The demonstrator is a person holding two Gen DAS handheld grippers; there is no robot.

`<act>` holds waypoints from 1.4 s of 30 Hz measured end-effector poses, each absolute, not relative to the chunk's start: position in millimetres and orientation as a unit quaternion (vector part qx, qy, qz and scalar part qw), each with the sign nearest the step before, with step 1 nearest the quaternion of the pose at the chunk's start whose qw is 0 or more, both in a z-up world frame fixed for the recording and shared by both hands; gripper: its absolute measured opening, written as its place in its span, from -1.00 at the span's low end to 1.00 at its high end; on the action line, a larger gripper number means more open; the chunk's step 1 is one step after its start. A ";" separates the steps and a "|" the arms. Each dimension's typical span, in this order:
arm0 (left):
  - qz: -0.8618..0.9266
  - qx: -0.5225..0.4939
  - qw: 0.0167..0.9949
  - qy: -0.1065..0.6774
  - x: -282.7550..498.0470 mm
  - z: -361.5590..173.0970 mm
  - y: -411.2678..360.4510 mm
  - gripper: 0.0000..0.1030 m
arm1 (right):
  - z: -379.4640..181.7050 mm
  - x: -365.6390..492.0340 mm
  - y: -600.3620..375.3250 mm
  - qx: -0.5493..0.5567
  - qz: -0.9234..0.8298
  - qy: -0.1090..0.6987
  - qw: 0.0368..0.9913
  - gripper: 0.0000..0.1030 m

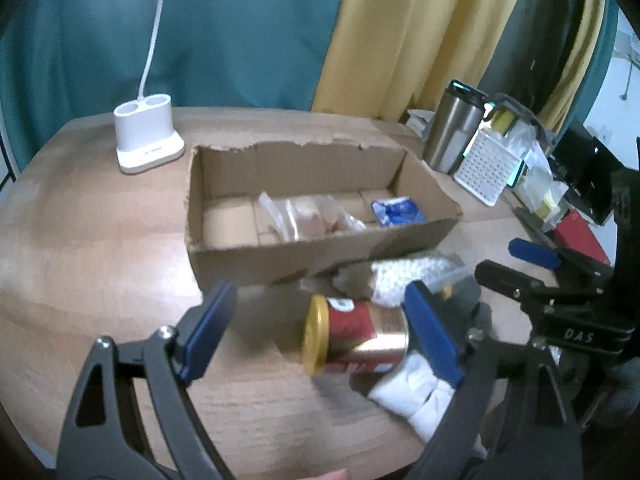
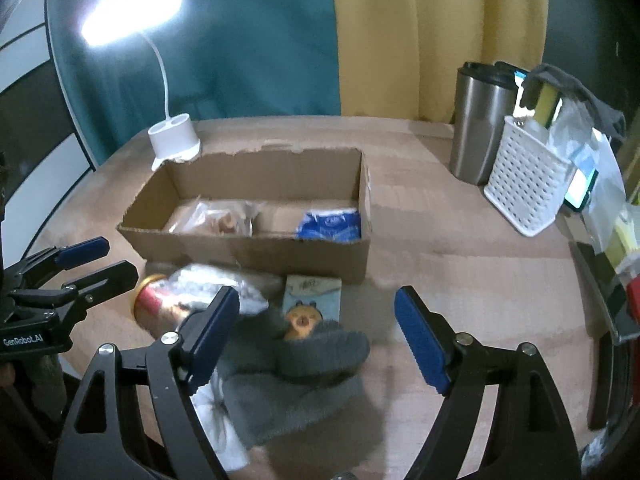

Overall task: Organize objects
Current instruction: 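Grasp the red-and-gold can with the left gripper while the right gripper grasps the grey glove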

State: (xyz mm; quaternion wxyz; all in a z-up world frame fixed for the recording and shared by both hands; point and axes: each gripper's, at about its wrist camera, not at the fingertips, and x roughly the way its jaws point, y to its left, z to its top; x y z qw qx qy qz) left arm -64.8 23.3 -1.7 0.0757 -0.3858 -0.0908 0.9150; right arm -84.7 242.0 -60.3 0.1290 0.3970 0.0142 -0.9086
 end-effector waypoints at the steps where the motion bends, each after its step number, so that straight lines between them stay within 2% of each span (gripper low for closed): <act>1: 0.915 -0.385 0.078 -0.091 -63.1 -2.8 24.2 0.69 | -63.0 -81.9 242.6 0.401 -0.907 0.014 0.129 0.61; 10: 0.912 -0.395 0.068 -0.093 -52.2 -15.7 31.8 0.69 | -80.8 -62.7 241.6 0.416 -0.899 0.012 0.138 0.61; 21: 0.911 -0.406 0.054 -0.048 -55.2 -27.9 55.2 0.69 | -105.0 -55.3 232.4 0.441 -0.880 0.013 0.175 0.59; 23: 0.910 -0.409 0.053 -0.046 -56.9 -29.6 57.2 0.69 | -110.3 -56.3 231.8 0.445 -0.877 0.022 0.178 0.38; 28: 0.907 -0.416 0.053 -0.040 -62.5 -33.7 62.1 0.69 | -114.0 -57.1 236.1 0.446 -0.872 0.012 0.200 0.32; 31: 0.904 -0.421 0.062 -0.038 -64.9 -36.6 64.8 0.67 | -114.7 -55.1 236.2 0.446 -0.868 0.006 0.216 0.14; 33: 0.903 -0.423 0.068 -0.037 -65.4 -38.4 65.8 0.53 | -115.7 -53.5 235.3 0.446 -0.866 0.006 0.225 0.08; 34: 0.901 -0.427 0.070 -0.037 -66.3 -39.6 65.9 0.31 | -116.7 -52.7 234.4 0.447 -0.864 0.005 0.230 0.02; 35: 0.900 -0.429 0.068 -0.035 -66.6 -40.4 65.4 0.27 | -118.0 -52.0 233.1 0.448 -0.862 0.004 0.238 -0.04; 42: 0.903 -0.423 0.068 -0.038 -60.9 -36.0 60.6 0.25 | -118.8 -47.9 226.1 0.448 -0.857 0.005 0.254 -0.25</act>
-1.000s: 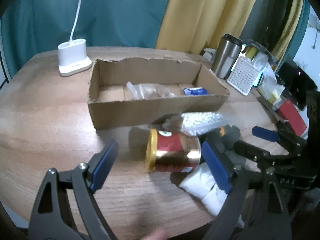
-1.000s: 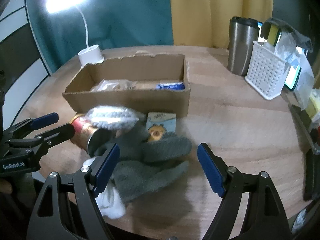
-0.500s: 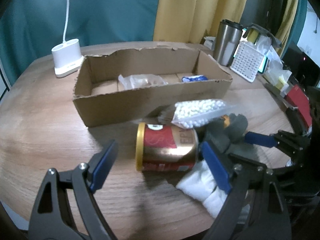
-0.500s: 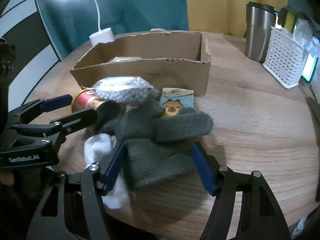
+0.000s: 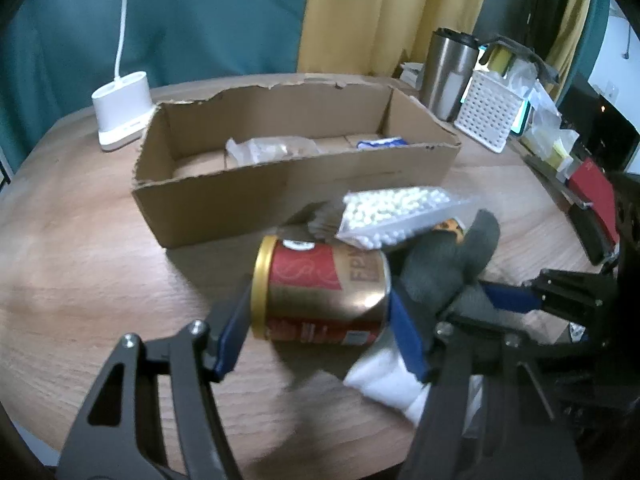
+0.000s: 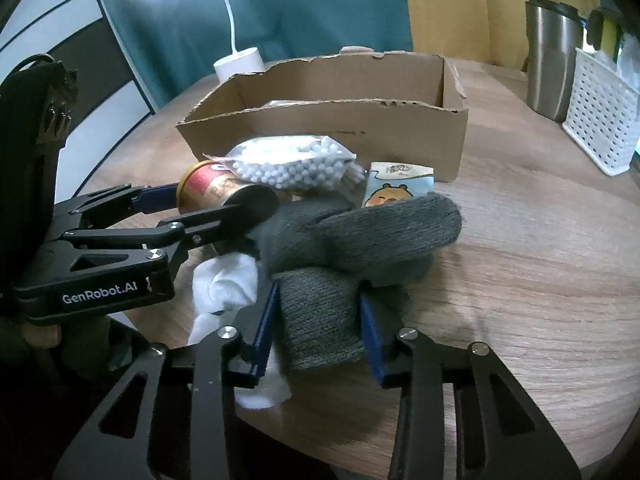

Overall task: Organize objects
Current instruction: 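Grasp the red-and-gold can with the left gripper while the right gripper grasps the grey glove, then lower the can into the box with the left gripper while the right gripper releases the glove inside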

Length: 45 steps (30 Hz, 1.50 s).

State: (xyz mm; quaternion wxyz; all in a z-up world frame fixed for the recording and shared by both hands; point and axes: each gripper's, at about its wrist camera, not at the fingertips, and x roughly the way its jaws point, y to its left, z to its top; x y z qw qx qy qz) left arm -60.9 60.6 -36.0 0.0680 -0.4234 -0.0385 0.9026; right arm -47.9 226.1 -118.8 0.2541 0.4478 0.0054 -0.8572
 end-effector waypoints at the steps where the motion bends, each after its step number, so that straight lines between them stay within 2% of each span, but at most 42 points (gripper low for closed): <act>1: 0.904 -0.421 0.069 -0.039 -59.3 -34.3 59.6 0.25 | -117.1 -47.4 226.4 0.446 -0.858 0.006 0.254 -0.28; 22: 0.927 -0.367 0.041 -0.062 -39.3 11.6 19.5 0.25 | -63.9 -44.9 267.5 0.394 -0.900 0.007 0.187 -0.29; 45: 0.938 -0.338 0.018 -0.075 -57.5 39.5 -7.8 0.25 | -13.8 -63.9 267.2 0.351 -0.919 0.016 0.181 -0.29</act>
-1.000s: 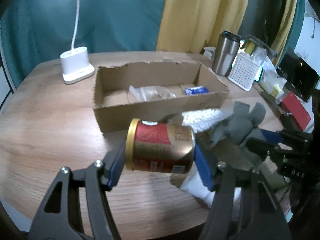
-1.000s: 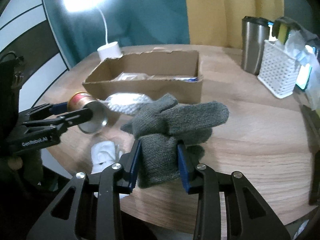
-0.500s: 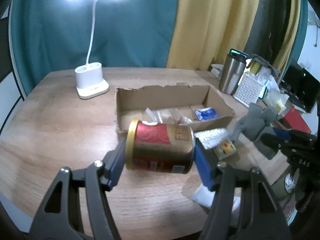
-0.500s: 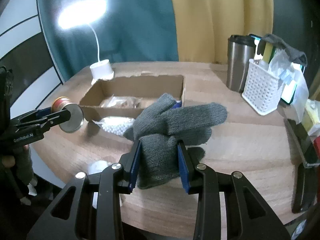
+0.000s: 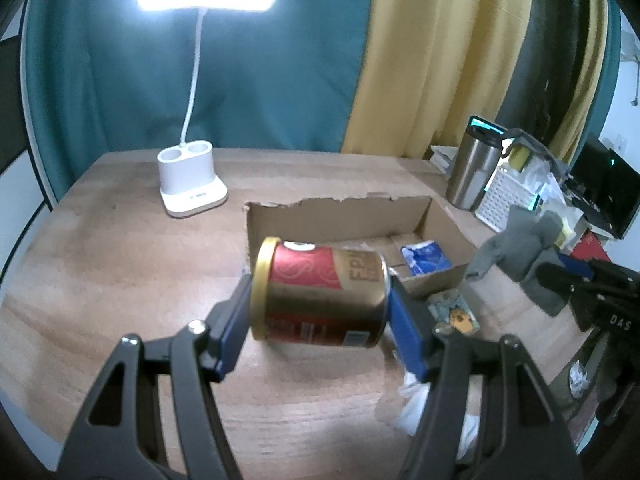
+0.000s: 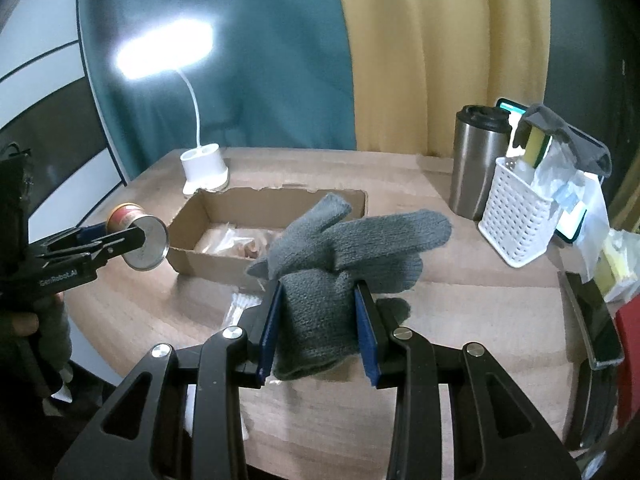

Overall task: Organize objects
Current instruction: 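Lower the can into the box with the left gripper while the right gripper releases the glove inside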

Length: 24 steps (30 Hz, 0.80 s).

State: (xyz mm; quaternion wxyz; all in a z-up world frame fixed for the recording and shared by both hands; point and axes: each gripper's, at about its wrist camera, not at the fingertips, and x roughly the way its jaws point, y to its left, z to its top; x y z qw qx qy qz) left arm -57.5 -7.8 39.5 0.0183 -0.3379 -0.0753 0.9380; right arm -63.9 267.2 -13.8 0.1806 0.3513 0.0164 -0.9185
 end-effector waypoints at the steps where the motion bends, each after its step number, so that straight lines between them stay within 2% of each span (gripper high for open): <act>1: 0.938 -0.338 0.018 -0.076 -58.7 39.4 -8.7 0.25 | -13.8 -66.7 266.0 0.352 -0.918 0.017 0.181 -0.29; 24: 0.922 -0.374 0.019 -0.099 -116.3 12.5 -15.1 0.26 | -26.4 -136.9 240.2 0.375 -0.904 0.022 0.203 -0.29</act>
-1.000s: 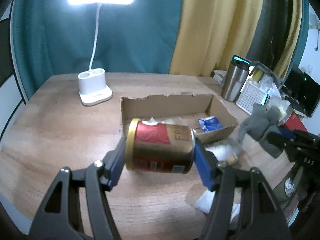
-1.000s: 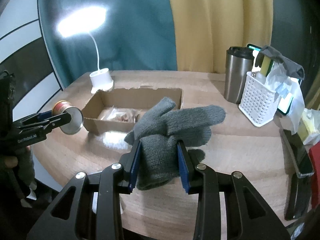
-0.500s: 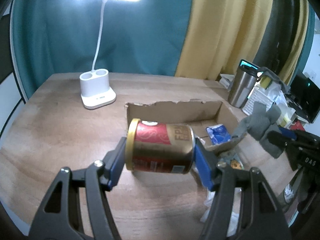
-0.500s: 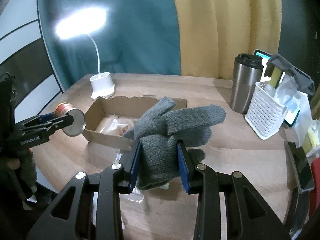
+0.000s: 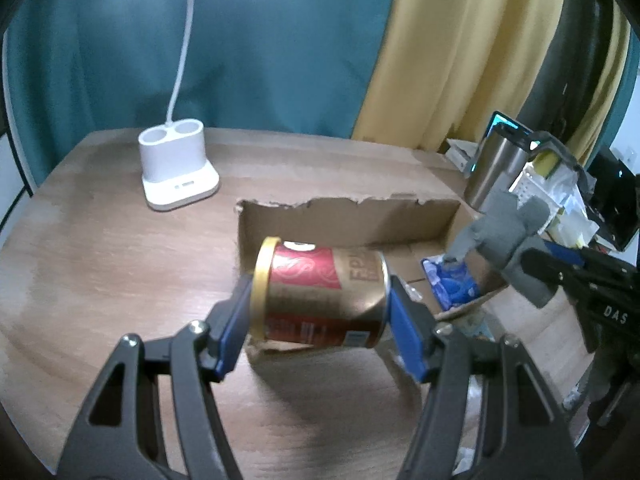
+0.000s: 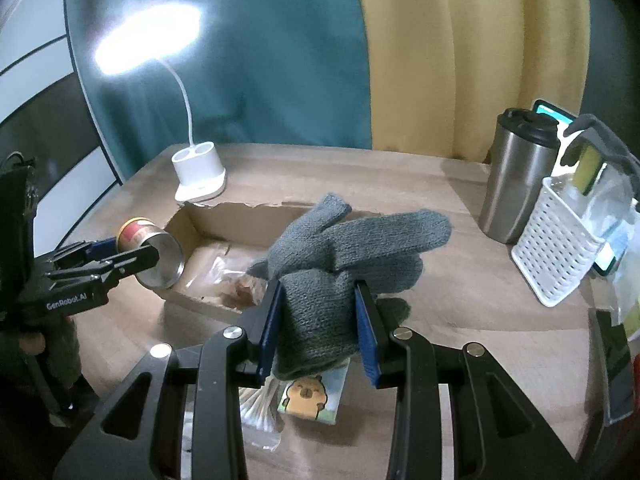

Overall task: Organize objects
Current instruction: 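Lower the can into the box with the left gripper while the right gripper releases the glove inside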

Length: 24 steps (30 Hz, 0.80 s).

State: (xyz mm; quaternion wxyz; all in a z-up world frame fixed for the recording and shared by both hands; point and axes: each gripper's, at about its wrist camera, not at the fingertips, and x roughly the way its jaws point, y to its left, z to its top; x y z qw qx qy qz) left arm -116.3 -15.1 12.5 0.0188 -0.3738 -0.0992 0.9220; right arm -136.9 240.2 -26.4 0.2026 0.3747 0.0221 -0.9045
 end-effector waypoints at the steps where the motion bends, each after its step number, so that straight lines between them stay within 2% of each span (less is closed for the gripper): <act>1: 0.921 -0.376 0.020 -0.100 -118.2 10.6 -15.0 0.26 | -27.7 -139.7 239.0 0.376 -0.904 0.023 0.204 -0.29; 19: 0.909 -0.407 -0.001 -0.086 -144.8 -11.7 -29.9 0.26 | -64.4 -183.2 205.4 0.422 -0.878 0.023 0.224 -0.28; 24: 0.909 -0.409 -0.001 -0.076 -147.6 -11.9 -27.8 0.29 | -78.4 -187.6 188.9 0.443 -0.867 0.024 0.227 -0.20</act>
